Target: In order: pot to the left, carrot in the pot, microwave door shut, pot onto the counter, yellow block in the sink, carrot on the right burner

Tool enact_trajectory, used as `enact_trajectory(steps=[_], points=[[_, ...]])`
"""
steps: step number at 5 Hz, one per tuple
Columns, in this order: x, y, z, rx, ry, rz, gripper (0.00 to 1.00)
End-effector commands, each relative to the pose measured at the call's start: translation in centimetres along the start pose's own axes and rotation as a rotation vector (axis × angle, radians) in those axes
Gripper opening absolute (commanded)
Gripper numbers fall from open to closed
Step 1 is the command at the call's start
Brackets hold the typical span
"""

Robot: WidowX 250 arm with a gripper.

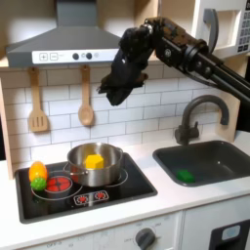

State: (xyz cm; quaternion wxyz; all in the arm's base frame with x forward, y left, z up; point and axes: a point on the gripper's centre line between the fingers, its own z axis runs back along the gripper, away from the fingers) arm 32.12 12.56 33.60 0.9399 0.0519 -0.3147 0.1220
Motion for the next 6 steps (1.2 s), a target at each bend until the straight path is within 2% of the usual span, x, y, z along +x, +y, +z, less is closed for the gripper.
enact_trajectory(steps=[1,3,4,6], points=[[2.5,0.6,0.0,0.003,-0.072,-0.017,0.0],[4.3,1.2,0.1,0.0,-0.118,-0.023,0.0],[5.1,0.8,0.3,-0.017,-0.143,-0.038,0.0],[6.7,0.5,1.0,-0.024,-0.19,-0.043,0.0]])
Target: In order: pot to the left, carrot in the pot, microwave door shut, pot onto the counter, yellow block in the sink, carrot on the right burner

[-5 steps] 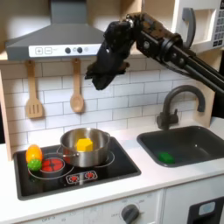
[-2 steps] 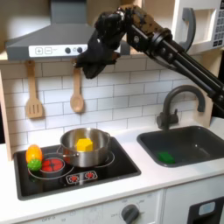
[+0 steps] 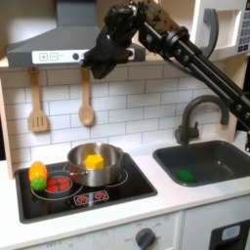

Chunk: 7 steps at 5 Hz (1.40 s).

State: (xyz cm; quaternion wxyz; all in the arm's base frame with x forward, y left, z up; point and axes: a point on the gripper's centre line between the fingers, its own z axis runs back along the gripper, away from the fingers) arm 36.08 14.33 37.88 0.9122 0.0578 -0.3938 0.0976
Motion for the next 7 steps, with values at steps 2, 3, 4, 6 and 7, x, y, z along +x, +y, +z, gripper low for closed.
enact_trajectory(steps=[2,3,4,6,7], points=[[1.2,-0.2,-0.2,-0.01,-0.028,-0.016,0.0],[1.6,-0.3,-0.4,-0.016,-0.033,-0.022,0.0],[1.7,-0.5,-0.9,-0.03,-0.028,-0.023,0.0],[2.4,-1.6,-1.5,-0.053,-0.037,-0.047,0.0],[2.8,-2.1,-1.8,-0.058,-0.044,-0.048,0.0]])
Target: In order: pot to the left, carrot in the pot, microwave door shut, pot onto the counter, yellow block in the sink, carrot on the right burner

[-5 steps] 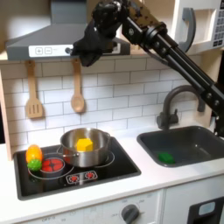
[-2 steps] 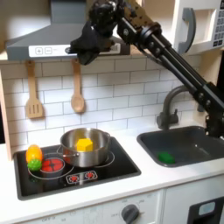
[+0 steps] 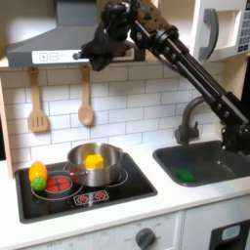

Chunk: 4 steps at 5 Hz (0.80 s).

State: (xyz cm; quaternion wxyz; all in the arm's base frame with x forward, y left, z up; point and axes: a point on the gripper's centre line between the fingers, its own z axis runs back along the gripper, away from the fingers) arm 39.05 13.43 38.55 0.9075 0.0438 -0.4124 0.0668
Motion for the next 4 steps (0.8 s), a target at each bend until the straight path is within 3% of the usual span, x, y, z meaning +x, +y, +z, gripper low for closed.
enact_trajectory(steps=[1,2,4], points=[[0.89,-0.59,-0.31,0.01,-0.012,0.0,0.0],[1.05,-0.14,-0.38,0.024,-0.008,-0.001,0.0],[0.97,-0.32,-0.52,0.02,0.002,-0.01,0.0]])
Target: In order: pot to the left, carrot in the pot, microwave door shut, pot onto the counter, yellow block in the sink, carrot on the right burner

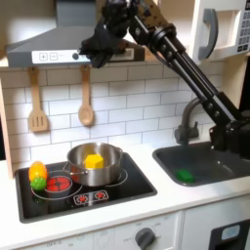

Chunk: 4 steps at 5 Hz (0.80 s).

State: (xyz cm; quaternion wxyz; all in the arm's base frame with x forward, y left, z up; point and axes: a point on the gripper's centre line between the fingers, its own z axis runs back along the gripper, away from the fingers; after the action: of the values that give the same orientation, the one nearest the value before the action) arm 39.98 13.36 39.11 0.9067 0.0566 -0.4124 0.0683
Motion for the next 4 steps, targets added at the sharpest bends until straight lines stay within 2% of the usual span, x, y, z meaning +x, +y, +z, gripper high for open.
enact_trajectory(steps=[1,4], points=[[0.0,0.1,-0.1,-0.003,0.002,-0.001,0.0],[-1.3,-0.3,0.3,-0.023,0.028,-0.004,0.0]])
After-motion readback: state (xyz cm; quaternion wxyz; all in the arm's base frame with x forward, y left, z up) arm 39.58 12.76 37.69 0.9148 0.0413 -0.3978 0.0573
